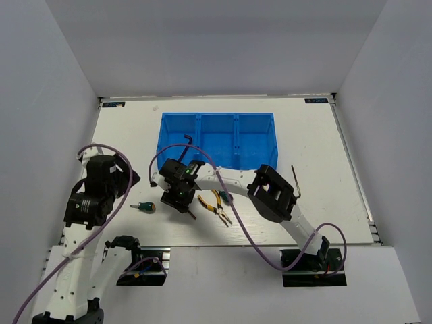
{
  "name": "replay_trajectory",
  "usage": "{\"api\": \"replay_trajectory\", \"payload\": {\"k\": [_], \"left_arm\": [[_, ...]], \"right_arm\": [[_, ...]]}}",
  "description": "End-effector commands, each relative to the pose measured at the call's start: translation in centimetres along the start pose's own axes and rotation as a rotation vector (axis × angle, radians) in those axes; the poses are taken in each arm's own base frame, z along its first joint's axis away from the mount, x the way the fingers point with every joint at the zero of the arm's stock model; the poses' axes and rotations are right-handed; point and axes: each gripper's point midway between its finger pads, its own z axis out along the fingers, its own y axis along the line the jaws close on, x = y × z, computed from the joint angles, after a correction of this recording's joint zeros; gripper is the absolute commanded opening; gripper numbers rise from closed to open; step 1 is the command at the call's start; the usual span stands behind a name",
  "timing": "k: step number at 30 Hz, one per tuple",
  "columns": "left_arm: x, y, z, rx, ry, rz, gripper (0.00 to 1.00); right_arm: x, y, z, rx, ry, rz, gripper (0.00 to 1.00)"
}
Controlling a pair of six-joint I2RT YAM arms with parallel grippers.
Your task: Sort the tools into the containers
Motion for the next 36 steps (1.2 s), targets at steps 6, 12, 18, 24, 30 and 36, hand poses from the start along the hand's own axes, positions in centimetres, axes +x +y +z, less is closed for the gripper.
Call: {"api": "replay_trajectory", "payload": {"k": [6,12,18,24,30,36], "left_arm": [[0.4,1.5,-1.9,-0.033,-0.001,-0.029,0.79],[0.4,2.2,-2.8,-0.047,-0.013,-0.029,0.8],[0.9,2.6,-3.1,-0.044,-0.002,-0.027,0.8],[1.3,2.4,-3.6,-0.005,0.002,-0.025,0.8],[2.2,2.0,-2.9,0.024,0.027,-0.025,0.8],[4.9,2.2,-1.1,0.024,0.111,-0.02,0.79]], "right_arm": [[2.0,-1.6,3.0,0.198,0.085,0.001,0.41],[6.0,-0.4,4.1,0.229,0.192,0.011,0.25],[8.1,0.3,4.4,0.24,0.243,0.039,0.0],[4.3,-0.3,0.4,0.169,0.128,0.091,0.0],[-1.8,-2.0,-5.9,0.141,-0.087,0.105,0.0],[-6.7,-3.6,-10.8,0.154,-0.284,0.13,0.0]]}}
